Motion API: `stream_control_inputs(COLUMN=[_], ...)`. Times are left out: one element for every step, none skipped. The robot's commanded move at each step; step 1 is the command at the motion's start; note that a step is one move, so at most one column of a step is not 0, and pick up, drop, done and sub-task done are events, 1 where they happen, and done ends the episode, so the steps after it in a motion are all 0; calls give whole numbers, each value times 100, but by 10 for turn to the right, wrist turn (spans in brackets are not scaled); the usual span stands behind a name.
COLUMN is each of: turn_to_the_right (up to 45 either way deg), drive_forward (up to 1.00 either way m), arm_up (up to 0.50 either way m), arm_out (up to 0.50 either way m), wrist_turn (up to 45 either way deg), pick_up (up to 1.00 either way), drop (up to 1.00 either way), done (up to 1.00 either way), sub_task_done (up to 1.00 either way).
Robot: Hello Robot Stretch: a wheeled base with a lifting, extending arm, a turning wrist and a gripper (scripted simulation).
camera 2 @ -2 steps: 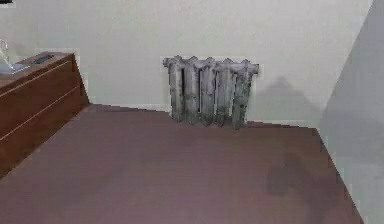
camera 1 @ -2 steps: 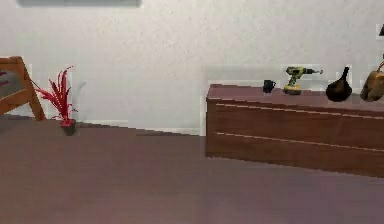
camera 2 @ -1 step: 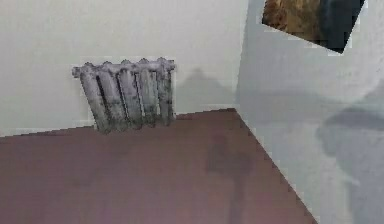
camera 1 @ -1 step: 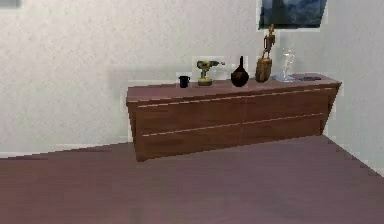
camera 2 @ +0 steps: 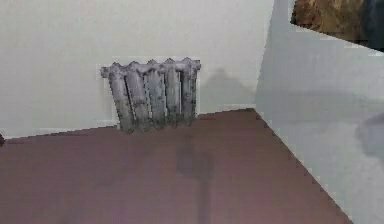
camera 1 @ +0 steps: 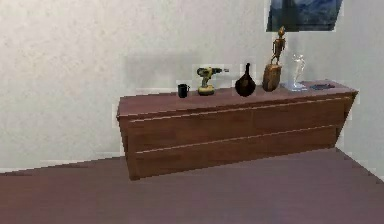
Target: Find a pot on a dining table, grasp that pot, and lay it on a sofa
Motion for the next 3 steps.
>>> stream_control_inputs(turn_to_the_right=[-450, -360, 0], drive_forward=[0, 0, 50], arm_up=[0, 0, 0], arm_out=[0, 0, 0], wrist_turn=[0, 0, 0], pick_up=[0, 0, 0], drop=[0, 0, 0], done=[0, 0, 0], sub_task_done=[0, 0, 0])
